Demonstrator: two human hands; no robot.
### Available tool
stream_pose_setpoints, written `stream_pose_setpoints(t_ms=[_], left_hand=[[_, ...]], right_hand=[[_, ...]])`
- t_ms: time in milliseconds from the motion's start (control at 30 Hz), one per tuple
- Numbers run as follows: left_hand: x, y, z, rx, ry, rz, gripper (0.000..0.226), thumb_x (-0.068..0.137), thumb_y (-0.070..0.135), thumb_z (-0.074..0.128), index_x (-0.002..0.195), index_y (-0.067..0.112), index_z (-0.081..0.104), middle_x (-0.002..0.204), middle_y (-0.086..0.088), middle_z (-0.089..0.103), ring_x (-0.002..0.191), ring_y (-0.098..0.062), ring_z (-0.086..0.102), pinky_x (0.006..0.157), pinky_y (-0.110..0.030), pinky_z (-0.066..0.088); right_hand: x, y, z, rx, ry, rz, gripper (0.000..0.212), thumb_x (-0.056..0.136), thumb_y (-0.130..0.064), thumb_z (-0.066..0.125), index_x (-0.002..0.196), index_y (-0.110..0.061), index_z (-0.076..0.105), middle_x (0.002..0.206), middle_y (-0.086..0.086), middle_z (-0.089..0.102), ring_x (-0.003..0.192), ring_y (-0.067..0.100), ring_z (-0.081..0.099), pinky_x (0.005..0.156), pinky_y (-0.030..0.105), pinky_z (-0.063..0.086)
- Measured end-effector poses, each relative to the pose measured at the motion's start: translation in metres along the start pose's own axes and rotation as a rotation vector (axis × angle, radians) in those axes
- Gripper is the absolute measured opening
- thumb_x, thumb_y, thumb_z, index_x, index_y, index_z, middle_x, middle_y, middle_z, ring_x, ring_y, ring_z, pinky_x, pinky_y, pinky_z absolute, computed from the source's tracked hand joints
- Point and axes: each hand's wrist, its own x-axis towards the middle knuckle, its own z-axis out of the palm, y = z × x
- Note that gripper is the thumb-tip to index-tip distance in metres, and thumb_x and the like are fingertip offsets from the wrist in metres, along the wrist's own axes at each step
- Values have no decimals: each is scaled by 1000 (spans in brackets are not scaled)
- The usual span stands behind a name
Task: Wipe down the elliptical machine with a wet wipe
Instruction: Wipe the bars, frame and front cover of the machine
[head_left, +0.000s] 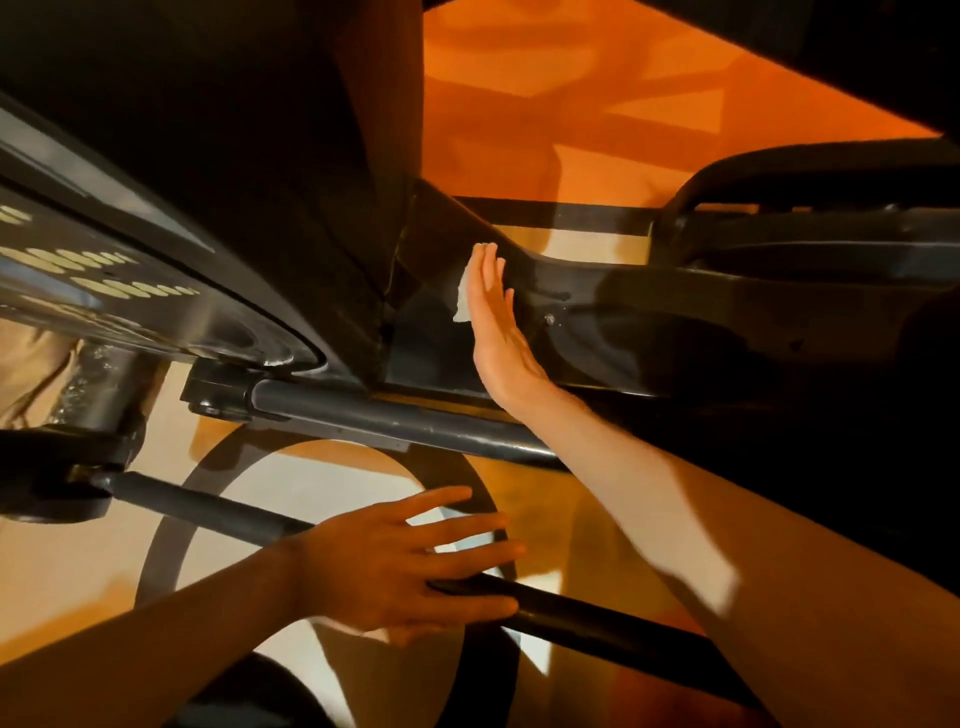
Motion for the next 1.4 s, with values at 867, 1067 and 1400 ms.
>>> stream_pose_setpoints(t_ms=[867, 1067, 1400], left_hand=[[1, -1, 0, -42, 25, -30, 65, 107, 41, 57, 160, 23, 24, 167, -6, 28, 158, -31, 22, 127, -51, 24], [2, -3, -3, -80, 48, -47, 61, 110, 35, 52, 160, 22, 21, 167, -6, 27, 158, -32, 23, 126, -50, 26], [1, -3, -4, -55, 10, -42, 61, 110, 36, 49, 160, 23, 18, 168, -7, 23, 160, -34, 12, 129, -51, 14]], right_hand=[[30, -37, 11, 204, 123, -76, 56, 112, -32, 11, 163, -18, -8, 170, 0, -18, 156, 17, -16, 127, 38, -12], [24, -37, 20, -84, 83, -492, 56, 109, -20, 13, 161, -2, 5, 171, 13, 0, 159, 22, -5, 128, 36, -8], [43, -81, -1, 536, 135, 129, 55, 112, -35, 17, 164, -21, 2, 172, 4, 0, 159, 26, -3, 128, 53, 2]])
